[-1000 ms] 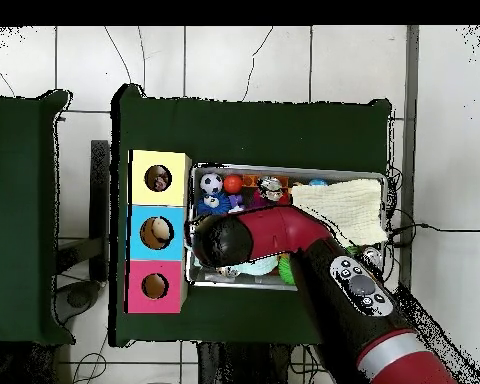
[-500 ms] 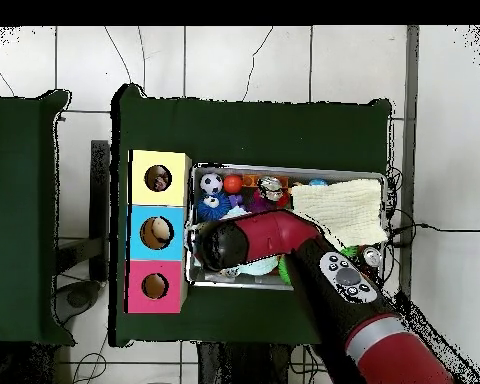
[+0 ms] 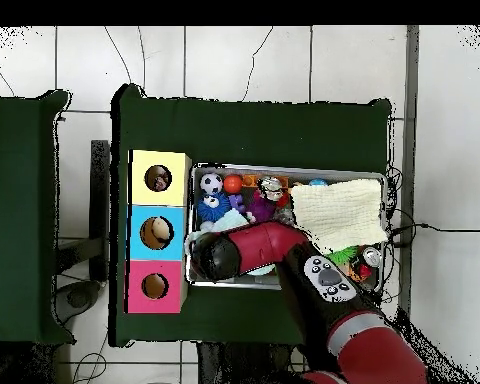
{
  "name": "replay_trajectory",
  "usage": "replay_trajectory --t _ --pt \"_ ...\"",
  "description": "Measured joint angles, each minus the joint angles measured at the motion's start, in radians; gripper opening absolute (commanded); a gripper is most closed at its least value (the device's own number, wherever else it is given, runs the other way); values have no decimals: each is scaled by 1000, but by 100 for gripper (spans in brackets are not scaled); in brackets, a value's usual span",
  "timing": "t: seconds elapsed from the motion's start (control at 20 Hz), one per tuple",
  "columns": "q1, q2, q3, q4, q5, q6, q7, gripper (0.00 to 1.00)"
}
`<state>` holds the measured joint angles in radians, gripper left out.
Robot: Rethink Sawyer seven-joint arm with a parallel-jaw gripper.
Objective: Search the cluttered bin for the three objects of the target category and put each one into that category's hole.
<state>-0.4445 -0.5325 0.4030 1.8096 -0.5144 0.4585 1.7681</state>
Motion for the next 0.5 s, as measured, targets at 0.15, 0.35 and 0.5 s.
replay_trajectory --t 0.15,0.35,0.5 --pt "3 5 -10 0 0 -13 0 100" --pt "3 5 -19 0 0 -17 0 0" --pt "3 5 -29 0 0 -17 0 0"
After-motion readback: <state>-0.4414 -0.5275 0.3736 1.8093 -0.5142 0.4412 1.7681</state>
